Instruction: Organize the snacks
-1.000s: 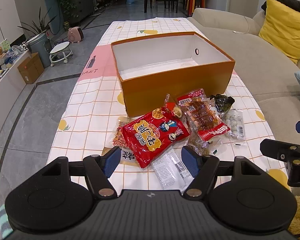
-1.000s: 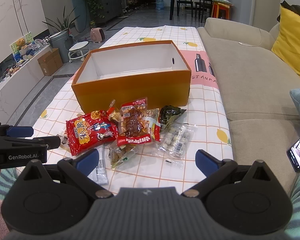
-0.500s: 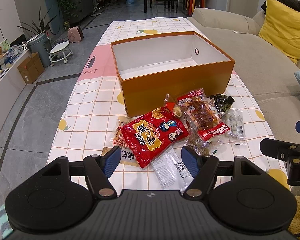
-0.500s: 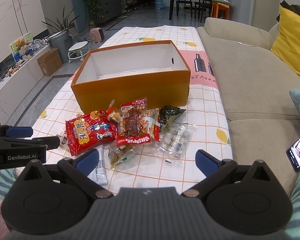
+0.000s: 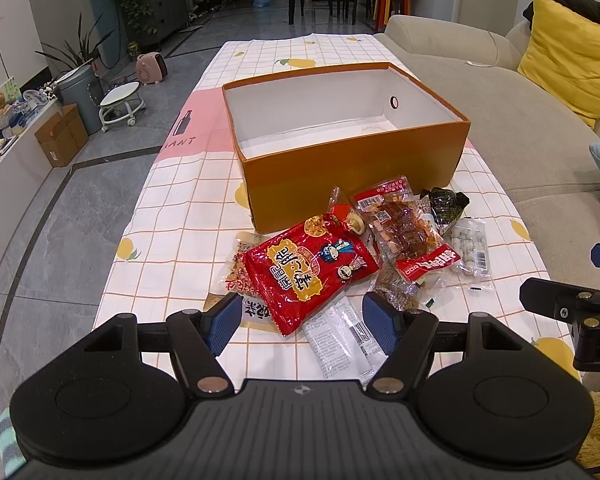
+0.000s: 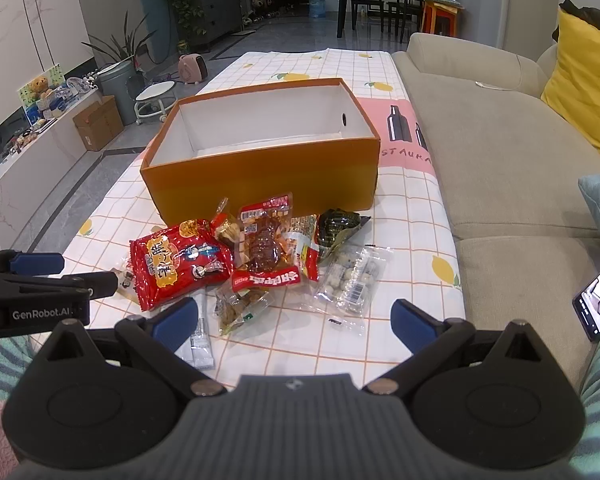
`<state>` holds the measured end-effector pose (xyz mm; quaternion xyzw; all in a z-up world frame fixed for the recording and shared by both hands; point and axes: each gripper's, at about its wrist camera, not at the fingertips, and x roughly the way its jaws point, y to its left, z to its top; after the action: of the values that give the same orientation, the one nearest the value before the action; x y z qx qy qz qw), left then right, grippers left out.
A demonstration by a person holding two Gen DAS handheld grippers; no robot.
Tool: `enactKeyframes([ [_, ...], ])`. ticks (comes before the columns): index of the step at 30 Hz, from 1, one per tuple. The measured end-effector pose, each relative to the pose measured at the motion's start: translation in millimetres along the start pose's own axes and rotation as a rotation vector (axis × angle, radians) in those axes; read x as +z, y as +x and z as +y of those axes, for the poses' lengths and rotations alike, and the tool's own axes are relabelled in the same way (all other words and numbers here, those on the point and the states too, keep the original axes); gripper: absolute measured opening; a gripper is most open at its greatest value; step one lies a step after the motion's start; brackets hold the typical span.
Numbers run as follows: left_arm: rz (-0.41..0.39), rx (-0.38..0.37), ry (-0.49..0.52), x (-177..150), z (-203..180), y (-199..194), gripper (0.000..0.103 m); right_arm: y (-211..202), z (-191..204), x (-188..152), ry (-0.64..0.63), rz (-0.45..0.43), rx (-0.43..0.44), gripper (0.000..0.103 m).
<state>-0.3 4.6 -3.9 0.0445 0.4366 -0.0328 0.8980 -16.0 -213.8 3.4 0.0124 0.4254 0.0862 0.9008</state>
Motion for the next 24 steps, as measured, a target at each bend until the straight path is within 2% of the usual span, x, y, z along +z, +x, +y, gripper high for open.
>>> enactKeyframes([
  [8,0.0,-0.012,-0.001,-0.8,1.2,0.3,0.081,0.2,-0.8,-0.4,0.001,0.001,0.001,0.099],
  [17,0.012,-0.076,0.018,8.6,0.2,7.4,0.076,9.8,-3.9,-3.3,0.027,0.009,0.003,0.098],
  [19,0.027,-0.117,0.02,11.2,0.9,11.8,0.067,14.0,-5.4,-3.6,0.039,0.003,-0.008,0.097],
  [21,0.033,-0.127,0.012,12.6,1.8,15.6,0.065,19.0,-6.3,-2.7,0.049,0.005,-0.007,0.091],
  [22,0.038,-0.128,0.013,13.5,2.3,17.9,0.061,22.2,-6.3,-2.2,0.05,0.013,-0.005,0.09],
  [24,0.048,-0.13,0.021,15.4,2.5,22.4,0.06,29.0,-5.5,-0.1,0.04,0.031,0.0,0.087],
])
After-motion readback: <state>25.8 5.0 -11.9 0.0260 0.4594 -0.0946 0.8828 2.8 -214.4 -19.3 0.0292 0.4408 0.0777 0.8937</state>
